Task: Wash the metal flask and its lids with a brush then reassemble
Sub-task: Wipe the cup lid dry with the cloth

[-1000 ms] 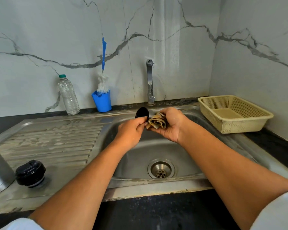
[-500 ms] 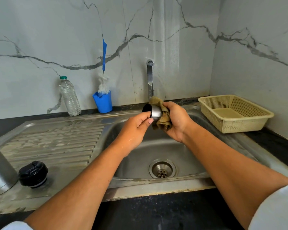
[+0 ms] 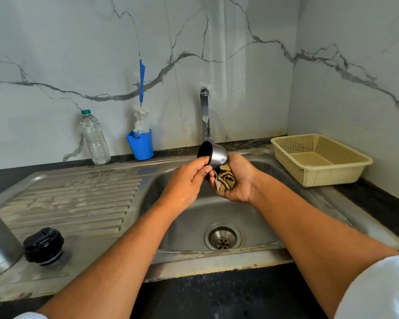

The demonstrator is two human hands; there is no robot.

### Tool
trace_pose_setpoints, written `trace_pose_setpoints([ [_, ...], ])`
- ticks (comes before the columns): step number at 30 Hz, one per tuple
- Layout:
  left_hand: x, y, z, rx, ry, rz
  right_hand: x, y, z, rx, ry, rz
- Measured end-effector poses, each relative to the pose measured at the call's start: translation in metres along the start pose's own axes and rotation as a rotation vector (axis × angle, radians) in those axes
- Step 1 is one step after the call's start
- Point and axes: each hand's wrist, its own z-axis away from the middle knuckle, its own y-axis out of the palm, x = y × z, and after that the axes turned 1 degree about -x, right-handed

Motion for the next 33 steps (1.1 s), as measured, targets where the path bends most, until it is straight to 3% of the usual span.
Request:
trace_pose_setpoints([
  [7, 0.013, 0.0, 0.0, 0.106, -0.006, -0.305, 0.005, -0.005, 0.0, -0.169, -0.042, 0.254],
  [14, 0.009, 0.002, 0.008, 0.172, 0.136, -0.377, 0.003, 0.001, 0.006, -0.123, -0.288, 0.441],
  [18, 0.005, 0.003, 0.009, -0.019, 0.126, -0.211, 0.004, -0.01, 0.0, -0.014, -0.265, 0.285],
  [22, -0.004, 0.006, 0.01, -0.149, 0.256, -0.154, 0.004, -0.011, -0.004, 0.106, -0.267, 0.055],
  [29, -0.005, 0.01, 0.004, -0.094, 0.358, -0.224, 0.007, -0.011, 0.002, 0.098, -0.124, -0.056],
  [33, 0.002, 0.006, 0.001, -0.042, 0.37, -0.363, 0.003, -0.006, 0.0, -0.057, -0.109, 0.092],
])
